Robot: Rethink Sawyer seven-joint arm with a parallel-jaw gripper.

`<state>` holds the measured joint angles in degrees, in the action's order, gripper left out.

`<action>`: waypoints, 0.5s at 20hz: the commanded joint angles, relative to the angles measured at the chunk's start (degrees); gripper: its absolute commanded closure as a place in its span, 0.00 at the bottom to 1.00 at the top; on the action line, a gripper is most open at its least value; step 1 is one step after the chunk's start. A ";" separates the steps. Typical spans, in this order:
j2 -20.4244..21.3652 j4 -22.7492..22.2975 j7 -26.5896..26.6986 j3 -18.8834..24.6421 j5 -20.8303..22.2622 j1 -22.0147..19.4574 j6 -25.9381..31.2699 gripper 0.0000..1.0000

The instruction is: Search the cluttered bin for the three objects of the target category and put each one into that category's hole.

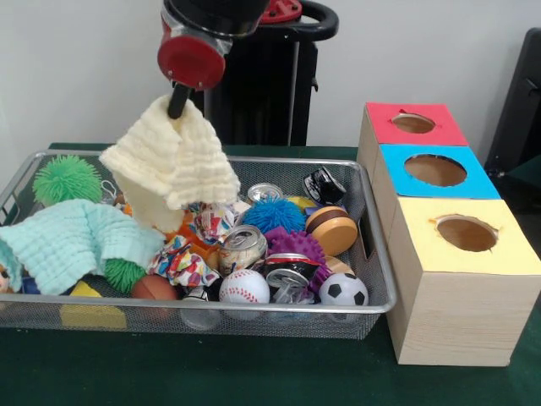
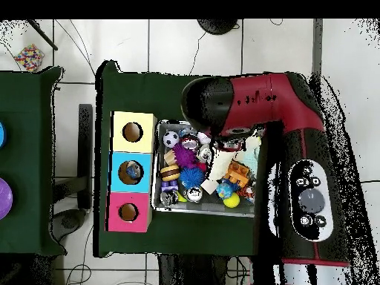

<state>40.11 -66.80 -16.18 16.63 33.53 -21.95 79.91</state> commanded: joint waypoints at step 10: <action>4.03 -6.91 12.95 2.35 1.88 -3.03 10.49 1.00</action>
<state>43.95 -67.71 -16.16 16.62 33.57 -22.94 84.17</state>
